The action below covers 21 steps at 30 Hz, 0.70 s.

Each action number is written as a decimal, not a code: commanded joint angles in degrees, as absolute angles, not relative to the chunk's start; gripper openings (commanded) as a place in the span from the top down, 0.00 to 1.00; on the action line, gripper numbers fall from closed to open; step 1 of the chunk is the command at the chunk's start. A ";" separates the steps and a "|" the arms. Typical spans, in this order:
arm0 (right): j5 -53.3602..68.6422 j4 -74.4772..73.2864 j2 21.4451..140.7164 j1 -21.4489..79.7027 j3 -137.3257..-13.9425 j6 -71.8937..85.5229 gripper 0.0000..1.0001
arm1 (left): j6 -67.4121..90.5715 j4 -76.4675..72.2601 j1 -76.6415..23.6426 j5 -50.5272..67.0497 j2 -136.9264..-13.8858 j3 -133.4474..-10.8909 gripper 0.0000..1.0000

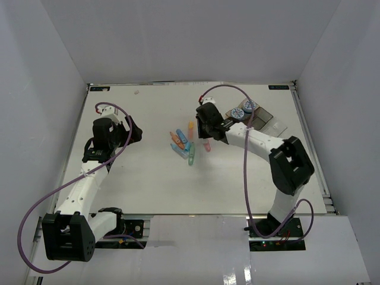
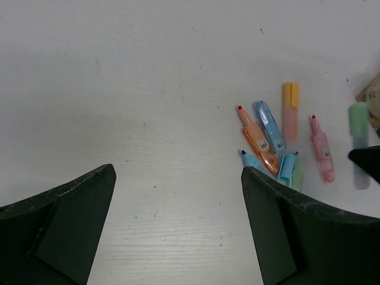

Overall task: Sort the stationery into containers
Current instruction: Pick up the pen from the center of the board, then place the pen in the storage box.

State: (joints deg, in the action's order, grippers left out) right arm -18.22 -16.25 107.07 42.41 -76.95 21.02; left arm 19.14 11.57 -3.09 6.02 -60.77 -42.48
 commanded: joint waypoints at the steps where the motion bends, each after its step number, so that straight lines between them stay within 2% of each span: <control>1: -21.09 -15.12 96.78 37.64 -74.46 23.37 0.77 | 19.34 11.25 -2.81 6.68 -60.21 -42.89 0.02; 12: -16.09 -13.10 84.38 12.86 -62.06 30.58 0.74 | 19.51 11.43 -2.90 6.94 -59.94 -42.98 0.02; 21: -12.40 -9.93 91.48 5.28 -64.76 35.15 0.62 | 19.51 11.43 -2.81 6.68 -59.68 -42.89 0.02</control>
